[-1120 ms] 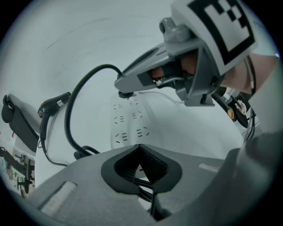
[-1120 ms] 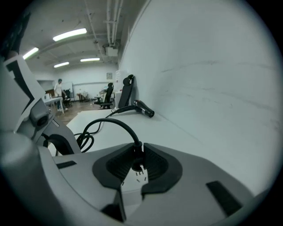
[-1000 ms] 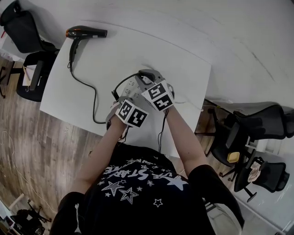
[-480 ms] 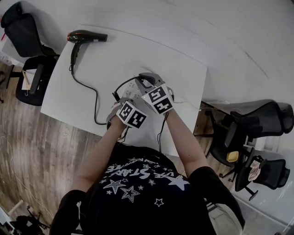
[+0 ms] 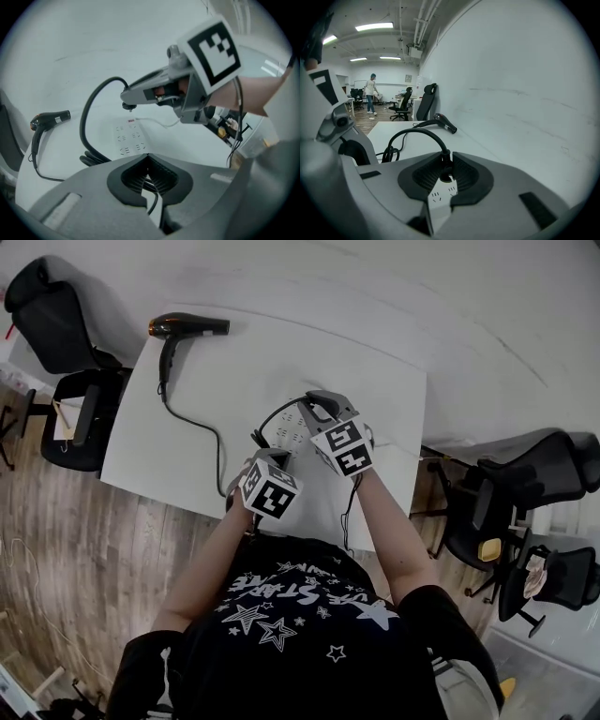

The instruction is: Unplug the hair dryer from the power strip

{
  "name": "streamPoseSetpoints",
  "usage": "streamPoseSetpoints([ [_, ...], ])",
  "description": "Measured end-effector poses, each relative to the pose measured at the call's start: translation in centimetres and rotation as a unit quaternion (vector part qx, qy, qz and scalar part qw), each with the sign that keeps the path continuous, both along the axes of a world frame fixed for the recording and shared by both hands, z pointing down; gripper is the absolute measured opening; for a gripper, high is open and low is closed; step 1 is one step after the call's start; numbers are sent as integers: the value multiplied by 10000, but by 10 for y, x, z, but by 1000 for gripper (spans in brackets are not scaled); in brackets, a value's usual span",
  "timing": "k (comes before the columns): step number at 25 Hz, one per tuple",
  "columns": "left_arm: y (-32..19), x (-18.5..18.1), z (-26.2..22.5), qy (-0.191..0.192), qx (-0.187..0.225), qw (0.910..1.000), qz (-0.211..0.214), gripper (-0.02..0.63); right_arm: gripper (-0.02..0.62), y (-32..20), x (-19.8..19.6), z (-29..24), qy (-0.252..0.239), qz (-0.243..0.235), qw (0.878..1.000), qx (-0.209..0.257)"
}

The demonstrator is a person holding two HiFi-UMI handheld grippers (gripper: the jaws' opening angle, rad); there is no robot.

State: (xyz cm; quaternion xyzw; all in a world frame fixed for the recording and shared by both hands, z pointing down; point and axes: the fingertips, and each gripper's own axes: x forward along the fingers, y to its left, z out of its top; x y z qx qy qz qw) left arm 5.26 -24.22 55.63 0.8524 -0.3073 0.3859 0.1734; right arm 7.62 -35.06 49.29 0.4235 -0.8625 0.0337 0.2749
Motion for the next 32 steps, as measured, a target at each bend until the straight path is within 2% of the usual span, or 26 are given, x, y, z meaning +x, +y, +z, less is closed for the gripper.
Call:
streamPoseSetpoints([
  [3,7,-7,-22,563,-112,9983,88,8,76,5,3,-6,35,284,9996,74],
  [9,6,-35,-45,1077,-14,9937,309,8,77,25,8,-15,-66,1037,9943,235],
  [15,1,-63,-66,1699,93,9846,413,8,77,56,26,-26,-359,1906,9804,356],
  [22,-8,-95,-62,1689,218,9854,59,8,78,91,37,-34,-403,2094,9752,601],
  [32,34,-97,-81,1777,455,9821,-438,8,78,149,37,-43,-623,1944,9763,716],
])
